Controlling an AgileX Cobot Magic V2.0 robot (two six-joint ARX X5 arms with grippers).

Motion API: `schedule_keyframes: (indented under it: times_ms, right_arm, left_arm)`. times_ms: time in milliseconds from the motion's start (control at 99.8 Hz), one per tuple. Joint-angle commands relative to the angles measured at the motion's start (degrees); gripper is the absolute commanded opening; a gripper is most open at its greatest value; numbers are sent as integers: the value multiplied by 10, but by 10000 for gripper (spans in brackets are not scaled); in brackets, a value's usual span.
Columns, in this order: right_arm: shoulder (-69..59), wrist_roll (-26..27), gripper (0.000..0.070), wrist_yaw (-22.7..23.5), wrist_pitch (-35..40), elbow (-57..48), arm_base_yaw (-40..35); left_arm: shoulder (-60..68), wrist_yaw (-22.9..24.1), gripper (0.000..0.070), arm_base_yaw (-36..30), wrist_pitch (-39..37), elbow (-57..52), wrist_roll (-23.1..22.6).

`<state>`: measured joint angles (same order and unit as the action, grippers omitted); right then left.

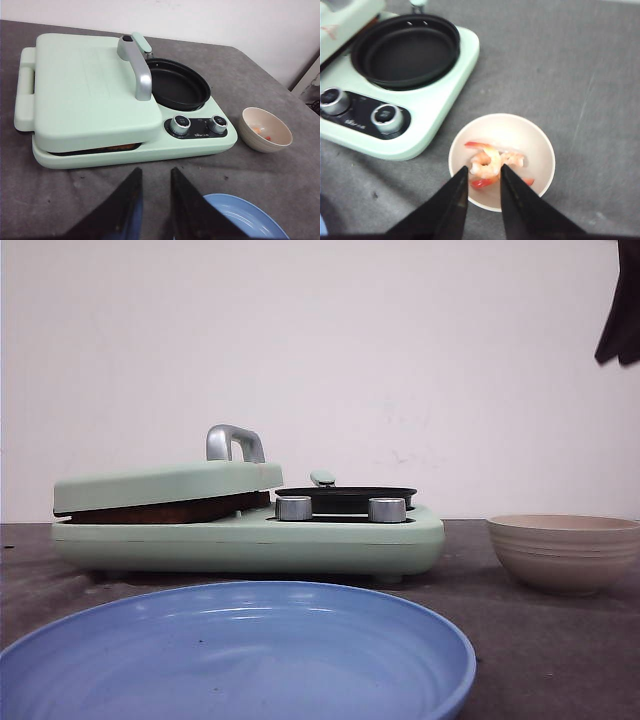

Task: Make breakfast with bread and shrimp
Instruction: 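Move the right gripper down to the rim of the shrimp bowl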

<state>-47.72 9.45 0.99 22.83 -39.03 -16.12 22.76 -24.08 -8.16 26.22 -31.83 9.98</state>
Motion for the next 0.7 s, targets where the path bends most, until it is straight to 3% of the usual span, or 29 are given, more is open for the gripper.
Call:
schedule_keyframes:
  times_ms: [0, 140, 280, 511, 691]
  right_arm:
    - [-22, 35, 125, 43, -14, -3, 39]
    - [-82, 63, 164, 147, -47, -3, 128]
    - [-145, 89, 280, 215, -73, -3, 192]
    - [-240, 117, 290, 263, -116, -5, 235]
    - [-311, 118, 341, 276, -120, -17, 238]
  left_arm:
    - [0, 1, 11, -2, -4, -2, -9]
    - [0, 1, 14, -2, -3, -2, -14]
    - [0, 1, 28, -2, 0, -2, -16]
    - [0, 1, 36, -2, 0, -2, -16]
    - [0, 1, 113, -2, 4, -2, -16]
